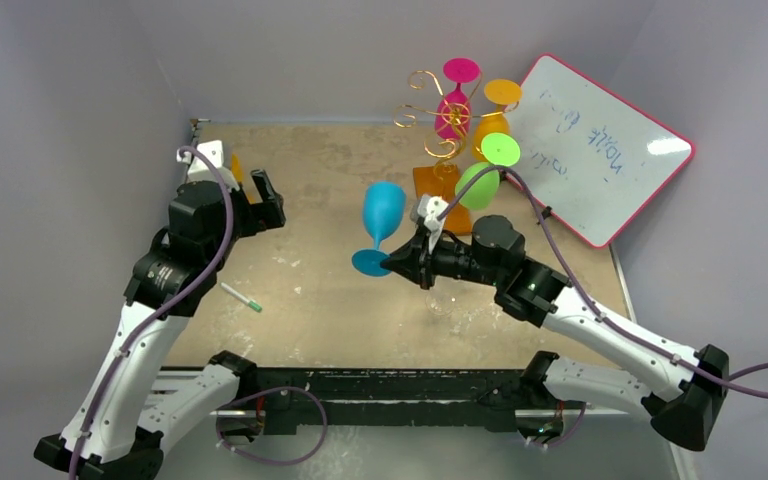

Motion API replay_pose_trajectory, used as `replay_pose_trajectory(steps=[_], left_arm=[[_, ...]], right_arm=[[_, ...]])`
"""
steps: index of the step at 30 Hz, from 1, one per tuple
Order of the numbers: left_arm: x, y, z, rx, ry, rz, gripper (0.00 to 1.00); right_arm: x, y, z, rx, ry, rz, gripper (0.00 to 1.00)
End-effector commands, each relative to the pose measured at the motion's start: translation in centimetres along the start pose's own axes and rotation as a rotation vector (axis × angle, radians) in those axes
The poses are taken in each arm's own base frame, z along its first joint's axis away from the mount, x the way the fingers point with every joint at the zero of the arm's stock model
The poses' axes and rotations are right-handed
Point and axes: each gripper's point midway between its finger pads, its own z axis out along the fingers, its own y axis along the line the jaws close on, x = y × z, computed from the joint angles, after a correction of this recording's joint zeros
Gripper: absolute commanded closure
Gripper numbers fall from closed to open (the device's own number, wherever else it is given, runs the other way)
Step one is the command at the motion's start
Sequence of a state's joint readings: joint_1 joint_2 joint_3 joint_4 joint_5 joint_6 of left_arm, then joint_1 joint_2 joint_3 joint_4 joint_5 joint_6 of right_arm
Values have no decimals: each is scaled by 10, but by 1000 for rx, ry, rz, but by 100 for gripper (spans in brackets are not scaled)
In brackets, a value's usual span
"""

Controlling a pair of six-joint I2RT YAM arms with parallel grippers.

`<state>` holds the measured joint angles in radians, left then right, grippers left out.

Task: Place the wine glass upside down on the wine glass rack

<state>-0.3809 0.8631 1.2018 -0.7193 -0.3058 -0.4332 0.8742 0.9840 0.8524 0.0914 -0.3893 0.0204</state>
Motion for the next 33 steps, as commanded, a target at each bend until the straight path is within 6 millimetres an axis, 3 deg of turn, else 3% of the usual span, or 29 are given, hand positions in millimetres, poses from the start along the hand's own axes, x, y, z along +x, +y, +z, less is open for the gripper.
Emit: replay_pose_trajectory(steps=[1,5,7,16,22,33], left_arm=[[-9,17,1,-78,-82,28,0],[7,22,12,-89,-87,14,0],[15,26,16,-103,-85,4,0],[55,44,33,-170,-39,1,0],[79,48,41,-174,-2,8,0],[79,54,38,-196,-3,27,0]], right_arm=[[-58,-9,-11,140,-157,358,100],[-62,-9,-15,181,-180,592,100],[-55,-17,-16,249,-173,696,100],[-108,-37,-38,344,-418,930,100],[-110,-63,-41,499,-458,1088,100],[-120,-117,-71,618,-651,1234,100]])
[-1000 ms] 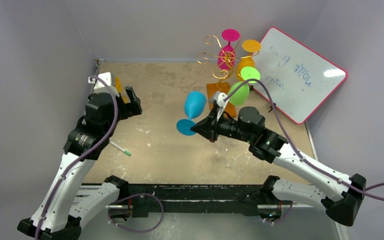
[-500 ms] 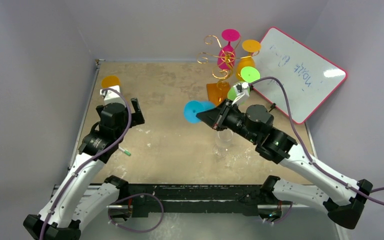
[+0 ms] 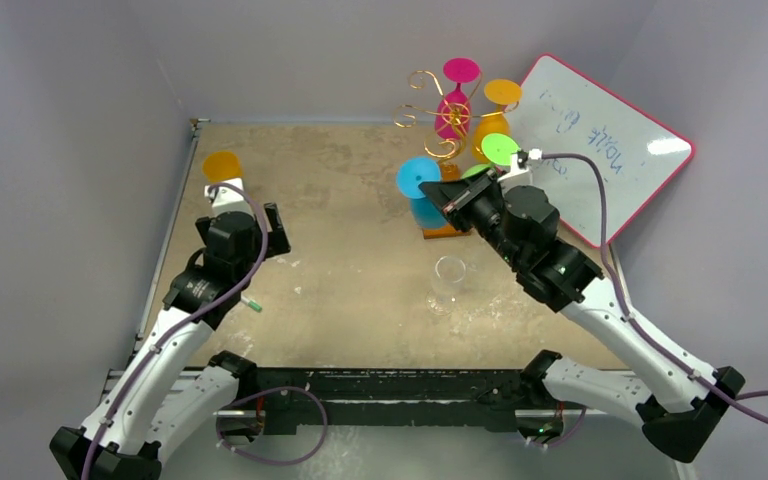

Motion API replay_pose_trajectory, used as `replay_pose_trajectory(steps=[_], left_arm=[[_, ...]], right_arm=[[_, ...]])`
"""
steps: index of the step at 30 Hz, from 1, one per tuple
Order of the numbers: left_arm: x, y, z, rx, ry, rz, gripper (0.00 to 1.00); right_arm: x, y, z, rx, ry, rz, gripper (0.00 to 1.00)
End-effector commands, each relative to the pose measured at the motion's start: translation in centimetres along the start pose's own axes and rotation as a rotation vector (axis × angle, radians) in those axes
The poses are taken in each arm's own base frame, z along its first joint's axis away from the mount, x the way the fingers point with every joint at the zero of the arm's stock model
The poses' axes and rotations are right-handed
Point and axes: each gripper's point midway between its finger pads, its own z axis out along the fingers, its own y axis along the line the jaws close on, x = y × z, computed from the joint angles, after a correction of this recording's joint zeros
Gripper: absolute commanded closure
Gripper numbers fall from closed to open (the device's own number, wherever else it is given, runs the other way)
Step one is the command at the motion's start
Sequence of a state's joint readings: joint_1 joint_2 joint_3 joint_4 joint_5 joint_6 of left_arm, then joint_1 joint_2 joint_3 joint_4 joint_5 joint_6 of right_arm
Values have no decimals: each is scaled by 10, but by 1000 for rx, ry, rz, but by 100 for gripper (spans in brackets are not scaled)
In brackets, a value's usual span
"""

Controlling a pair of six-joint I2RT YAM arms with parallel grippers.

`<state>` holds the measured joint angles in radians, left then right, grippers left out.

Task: Place the wine glass upside down on the wine glass rack

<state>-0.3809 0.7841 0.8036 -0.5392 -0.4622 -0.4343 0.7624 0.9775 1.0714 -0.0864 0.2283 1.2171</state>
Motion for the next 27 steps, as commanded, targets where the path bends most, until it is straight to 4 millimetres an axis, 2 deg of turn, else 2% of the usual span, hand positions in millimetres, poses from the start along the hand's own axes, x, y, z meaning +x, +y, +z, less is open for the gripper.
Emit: replay_pose_trajectory(steps=[1,7,11,27], left_arm=[[-14,1,-2,-4,-60,-30,0],[-15,2,-4,-3,-71,-29,0],[-16,2,-6,4,-77,-34,0],[-17,2,-8,11,-90,-40,0]], right_arm=[[-44,16,-2,-30,-136,143,100],[-72,25,-8,-68,-234,172,100],[-83,27,-9,-69,-278,201,100],[-109,25,0,-51,-409,279,100]])
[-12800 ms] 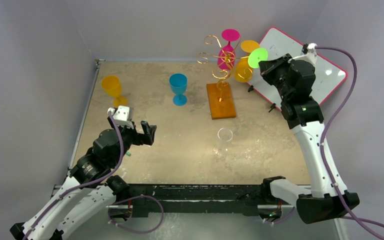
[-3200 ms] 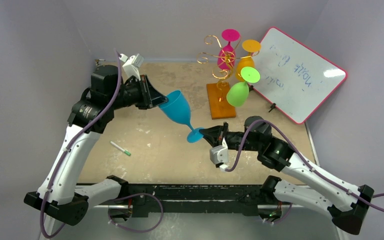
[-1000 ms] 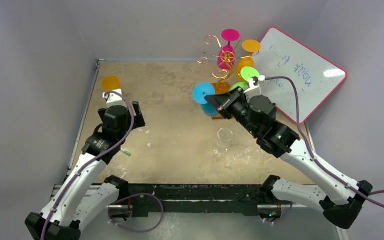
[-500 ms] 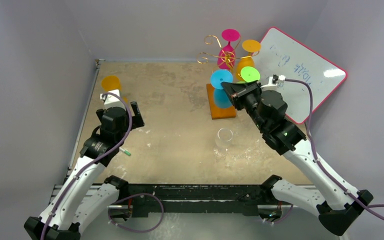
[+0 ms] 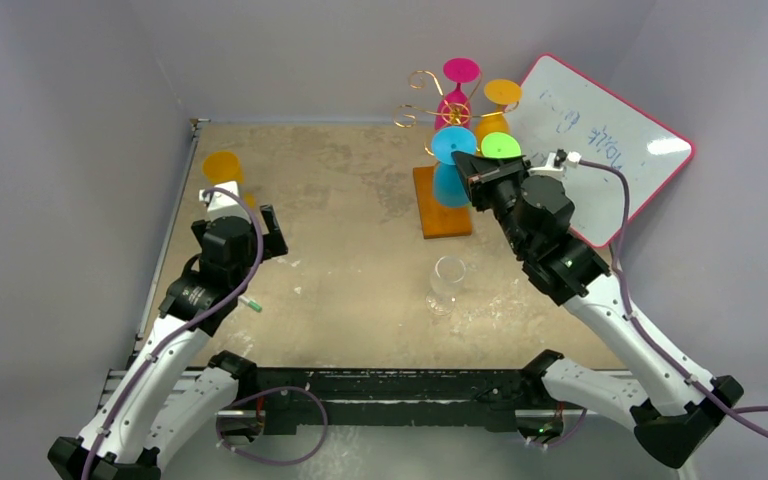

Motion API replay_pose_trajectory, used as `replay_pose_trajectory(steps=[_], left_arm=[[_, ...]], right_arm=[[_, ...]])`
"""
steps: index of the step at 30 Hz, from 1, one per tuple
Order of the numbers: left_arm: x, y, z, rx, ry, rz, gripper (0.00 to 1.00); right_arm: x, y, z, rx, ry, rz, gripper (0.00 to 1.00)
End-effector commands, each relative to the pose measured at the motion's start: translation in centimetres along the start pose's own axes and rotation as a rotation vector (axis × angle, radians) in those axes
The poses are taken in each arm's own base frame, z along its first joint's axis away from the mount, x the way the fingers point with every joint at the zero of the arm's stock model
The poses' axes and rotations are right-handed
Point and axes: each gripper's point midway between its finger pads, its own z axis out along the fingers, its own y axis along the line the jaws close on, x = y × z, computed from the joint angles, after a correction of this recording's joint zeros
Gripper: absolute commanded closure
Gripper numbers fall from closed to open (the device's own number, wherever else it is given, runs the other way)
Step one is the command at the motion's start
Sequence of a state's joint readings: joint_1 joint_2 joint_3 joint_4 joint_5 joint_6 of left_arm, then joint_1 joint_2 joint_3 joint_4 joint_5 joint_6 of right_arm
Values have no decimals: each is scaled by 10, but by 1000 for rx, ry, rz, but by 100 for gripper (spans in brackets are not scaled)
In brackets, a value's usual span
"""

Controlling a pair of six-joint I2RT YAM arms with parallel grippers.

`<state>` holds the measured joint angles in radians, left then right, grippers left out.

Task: Place the wine glass upside down on the wine glass rack

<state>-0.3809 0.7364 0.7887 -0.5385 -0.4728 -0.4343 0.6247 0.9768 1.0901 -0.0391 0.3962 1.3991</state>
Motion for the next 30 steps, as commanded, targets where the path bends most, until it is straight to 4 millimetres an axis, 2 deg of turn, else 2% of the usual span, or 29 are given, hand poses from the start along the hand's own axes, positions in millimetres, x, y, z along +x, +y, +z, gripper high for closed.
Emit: replay_pose_trajectory(steps=[1,11,30], left_arm=[[-14,-3,-1,11,-58,-26,0],[-16,-4,-3,27,-66,-32,0],[-15,-6,-3,38,-62,-31,0]], right_arm=[[-22,31,2,-67,-99,82,100],[-27,35,14,-66,-137,89,100],[-31,27,28,0,-177,109,100]])
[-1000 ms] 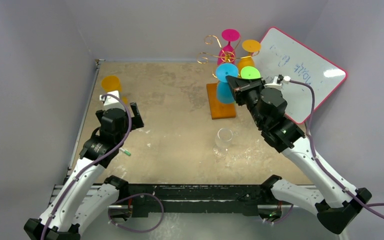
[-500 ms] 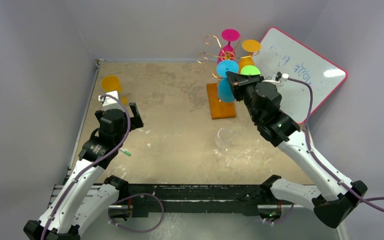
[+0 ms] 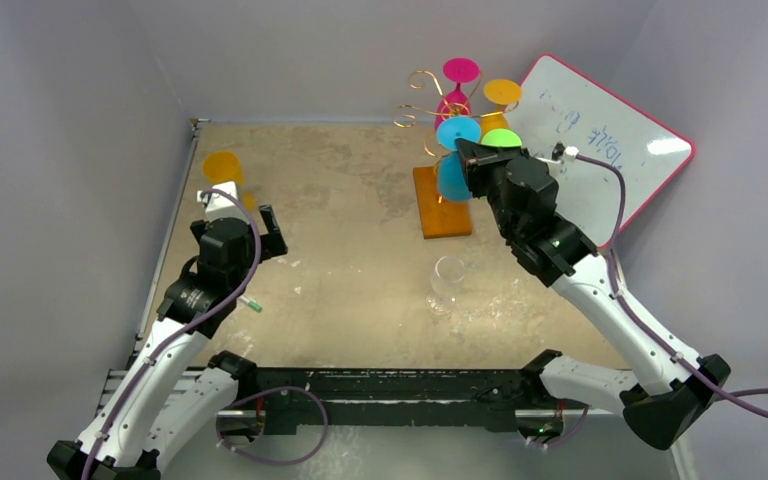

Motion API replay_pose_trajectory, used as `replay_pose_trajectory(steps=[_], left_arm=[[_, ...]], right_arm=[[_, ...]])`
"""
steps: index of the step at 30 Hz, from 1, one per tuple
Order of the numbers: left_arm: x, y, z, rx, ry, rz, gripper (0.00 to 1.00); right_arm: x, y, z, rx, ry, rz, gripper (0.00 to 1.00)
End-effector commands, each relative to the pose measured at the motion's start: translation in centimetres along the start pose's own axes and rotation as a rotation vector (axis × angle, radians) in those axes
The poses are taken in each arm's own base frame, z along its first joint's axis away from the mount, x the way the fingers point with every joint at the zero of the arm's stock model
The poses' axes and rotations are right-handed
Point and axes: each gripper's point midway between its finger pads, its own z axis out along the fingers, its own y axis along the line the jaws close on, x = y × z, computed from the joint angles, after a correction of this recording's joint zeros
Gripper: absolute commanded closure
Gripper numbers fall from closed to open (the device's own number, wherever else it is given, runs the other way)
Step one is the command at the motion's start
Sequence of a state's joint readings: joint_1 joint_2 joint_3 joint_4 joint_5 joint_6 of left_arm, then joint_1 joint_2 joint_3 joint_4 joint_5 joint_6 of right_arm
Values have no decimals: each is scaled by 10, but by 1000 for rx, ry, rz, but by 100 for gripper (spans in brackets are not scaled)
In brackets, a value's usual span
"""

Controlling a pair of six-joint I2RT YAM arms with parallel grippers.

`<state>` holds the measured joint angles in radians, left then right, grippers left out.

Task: Place the wine glass upside down on the wine glass rack

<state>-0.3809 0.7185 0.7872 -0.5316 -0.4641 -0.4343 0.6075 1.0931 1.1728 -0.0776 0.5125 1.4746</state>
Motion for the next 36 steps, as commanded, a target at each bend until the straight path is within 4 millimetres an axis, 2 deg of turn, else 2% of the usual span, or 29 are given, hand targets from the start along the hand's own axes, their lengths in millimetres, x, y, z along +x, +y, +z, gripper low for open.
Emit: replay_pose_trajectory(steps=[1,25,36], left_arm=[[-12,-5,0,22,-47,-22,0],[-14,-5,-2,26,-58,-26,0],[-14,-4,-3,25,-60,-24,0]], right_arm=[[-14,35,-4,-80,-42,73,100],[0,25,20,-61,-3,7,100],[14,27,22,-90,66,-34,100]])
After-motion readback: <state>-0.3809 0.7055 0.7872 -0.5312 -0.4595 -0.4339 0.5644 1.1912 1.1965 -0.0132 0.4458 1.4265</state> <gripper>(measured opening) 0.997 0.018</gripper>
